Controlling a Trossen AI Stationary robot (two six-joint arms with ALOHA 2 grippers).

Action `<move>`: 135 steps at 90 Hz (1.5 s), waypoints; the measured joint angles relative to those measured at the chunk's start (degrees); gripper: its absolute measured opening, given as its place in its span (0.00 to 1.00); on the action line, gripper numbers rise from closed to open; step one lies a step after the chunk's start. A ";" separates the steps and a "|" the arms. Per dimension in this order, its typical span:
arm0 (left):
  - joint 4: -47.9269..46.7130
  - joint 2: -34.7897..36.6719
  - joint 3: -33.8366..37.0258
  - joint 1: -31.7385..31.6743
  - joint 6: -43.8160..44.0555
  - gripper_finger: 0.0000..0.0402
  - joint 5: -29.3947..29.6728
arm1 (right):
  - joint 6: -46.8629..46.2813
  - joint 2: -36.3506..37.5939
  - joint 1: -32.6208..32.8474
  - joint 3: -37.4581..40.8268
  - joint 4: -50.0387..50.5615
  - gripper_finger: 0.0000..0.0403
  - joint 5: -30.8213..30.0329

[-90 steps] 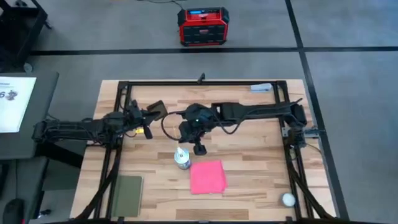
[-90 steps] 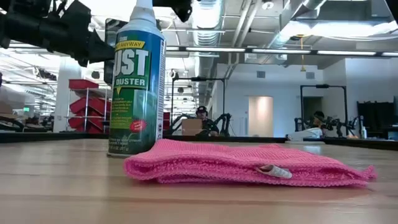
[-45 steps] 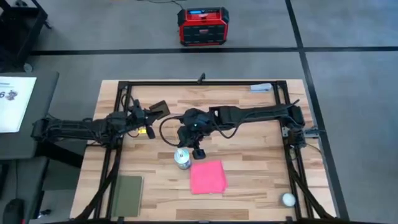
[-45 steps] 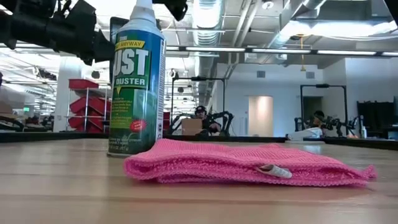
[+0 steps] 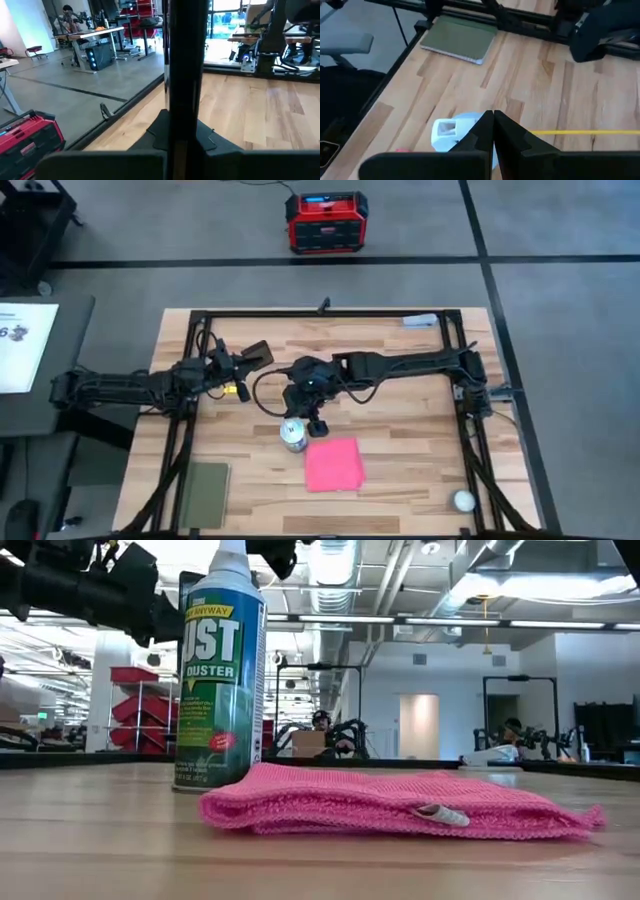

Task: Apply microfiber cloth
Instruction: Spray the front of the cellphone with the white spray bottle

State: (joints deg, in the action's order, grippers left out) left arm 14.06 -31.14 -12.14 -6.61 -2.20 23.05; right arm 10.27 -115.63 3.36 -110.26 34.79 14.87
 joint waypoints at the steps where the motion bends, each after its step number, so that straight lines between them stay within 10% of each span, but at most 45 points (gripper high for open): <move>1: -0.01 0.00 0.00 0.00 0.00 0.00 0.00 | 0.06 0.00 0.00 0.00 0.04 0.00 0.00; 97: -0.02 0.02 0.00 0.00 0.52 0.00 -0.33 | 0.28 0.09 -0.63 1.75 -1.52 0.00 0.22; 135: 1.96 0.02 0.00 -6.25 -2.30 0.00 -15.41 | 0.30 0.09 -0.02 1.77 -1.54 0.00 -0.04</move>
State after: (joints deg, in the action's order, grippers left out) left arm 16.02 -31.11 -12.14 -12.87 -4.50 7.64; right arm 10.57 -115.55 3.33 -108.49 33.26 14.83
